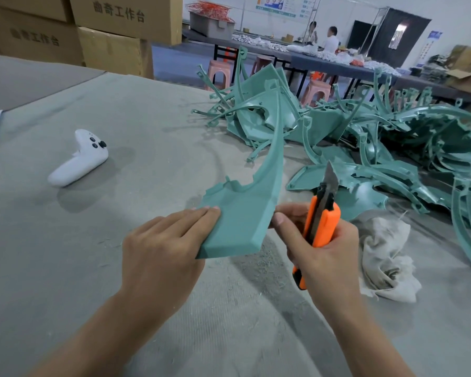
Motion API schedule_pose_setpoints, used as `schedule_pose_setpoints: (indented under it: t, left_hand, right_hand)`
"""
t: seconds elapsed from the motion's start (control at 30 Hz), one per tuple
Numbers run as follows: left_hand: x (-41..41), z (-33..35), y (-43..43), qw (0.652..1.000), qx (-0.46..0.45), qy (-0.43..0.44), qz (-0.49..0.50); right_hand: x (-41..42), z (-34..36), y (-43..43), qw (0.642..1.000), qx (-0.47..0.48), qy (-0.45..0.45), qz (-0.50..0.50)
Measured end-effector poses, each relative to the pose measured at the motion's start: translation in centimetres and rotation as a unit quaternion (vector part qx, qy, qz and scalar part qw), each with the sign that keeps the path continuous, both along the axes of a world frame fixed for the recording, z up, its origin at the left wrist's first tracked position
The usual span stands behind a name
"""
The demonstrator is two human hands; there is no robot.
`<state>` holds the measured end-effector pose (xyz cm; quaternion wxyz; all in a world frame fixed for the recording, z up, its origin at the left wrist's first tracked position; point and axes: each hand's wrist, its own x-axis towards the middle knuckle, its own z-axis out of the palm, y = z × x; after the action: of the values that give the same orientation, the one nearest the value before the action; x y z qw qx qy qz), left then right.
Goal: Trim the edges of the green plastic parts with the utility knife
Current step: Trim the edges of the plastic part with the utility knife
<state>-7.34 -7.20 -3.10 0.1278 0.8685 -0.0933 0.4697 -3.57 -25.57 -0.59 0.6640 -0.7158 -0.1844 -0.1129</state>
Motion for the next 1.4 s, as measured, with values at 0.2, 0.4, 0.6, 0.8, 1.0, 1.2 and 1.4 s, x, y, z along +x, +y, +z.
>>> schedule_pose_setpoints:
  t: [0.2, 0.4, 0.6, 0.8, 1.0, 1.2, 1.4]
  left_hand:
    - [0.0, -0.1, 0.1, 1.0, 0.025, -0.01, 0.002]
    - [0.2, -0.1, 0.3, 0.998, 0.05, -0.027, 0.013]
    - [0.2, -0.3, 0.5, 0.997, 0.07, -0.039, 0.013]
    - [0.5, -0.5, 0.8, 0.993, 0.099, -0.057, 0.005]
    - [0.5, -0.6, 0.8, 0.99, 0.121, -0.065, -0.006]
    - [0.6, -0.8, 0.6, 0.99, 0.125, -0.057, -0.016]
    - [0.5, -0.8, 0.4, 0.991, 0.115, -0.057, -0.02]
  right_hand:
    - [-0.4, -0.1, 0.5, 0.999, 0.007, -0.025, -0.033]
    - [-0.2, 0.6, -0.1, 0.992, 0.05, 0.102, 0.047]
    - [0.2, 1.2, -0.4, 0.973, 0.065, 0.201, 0.094]
    - [0.3, 1.2, -0.5, 0.966, 0.052, 0.233, 0.098]
    - [0.5, 0.7, -0.5, 0.956, 0.059, 0.262, 0.12]
    - [0.7, 0.3, -0.3, 0.946, 0.093, 0.29, 0.115]
    - [0.8, 0.0, -0.3, 0.947, 0.101, 0.288, 0.105]
